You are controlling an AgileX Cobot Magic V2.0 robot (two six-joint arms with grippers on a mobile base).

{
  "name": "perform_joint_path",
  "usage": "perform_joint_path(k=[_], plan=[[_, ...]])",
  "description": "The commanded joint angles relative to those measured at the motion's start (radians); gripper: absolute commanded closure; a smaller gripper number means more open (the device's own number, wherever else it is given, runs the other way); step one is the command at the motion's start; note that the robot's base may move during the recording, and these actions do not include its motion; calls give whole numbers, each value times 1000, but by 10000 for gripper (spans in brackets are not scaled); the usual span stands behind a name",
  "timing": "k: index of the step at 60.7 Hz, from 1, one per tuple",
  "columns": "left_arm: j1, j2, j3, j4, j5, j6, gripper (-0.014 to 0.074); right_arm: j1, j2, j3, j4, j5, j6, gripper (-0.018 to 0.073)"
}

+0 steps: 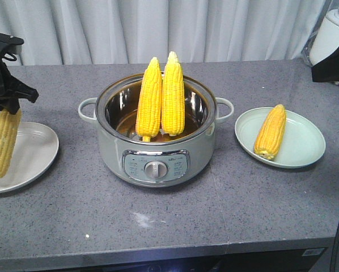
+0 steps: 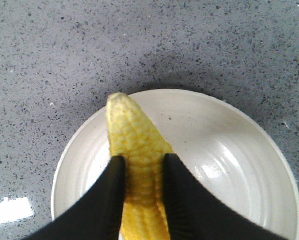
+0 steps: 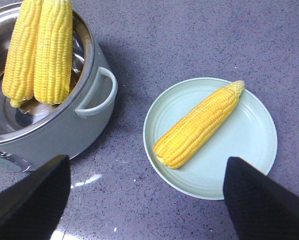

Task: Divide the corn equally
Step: 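Lift the cob out and lower it onto the cream plate, then release the cob and raise the left gripper away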

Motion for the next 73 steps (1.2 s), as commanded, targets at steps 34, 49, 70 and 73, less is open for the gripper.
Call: perform_joint_path(k=[34,49,70,73], plan=[[1,-46,-22,3,0,-11,24,0,-25,-25,33,-40,-4,-34],[1,-91,-24,-6,-36,-11,27,0,-25,-25,33,-38,-5,-34],[0,-264,-23,-131,-122,-7,27,0,-25,-25,49,-38,-22,-34],[0,-292,-23,-153,-127,-2,27,0,-25,-25,57,-38,-27,-34]])
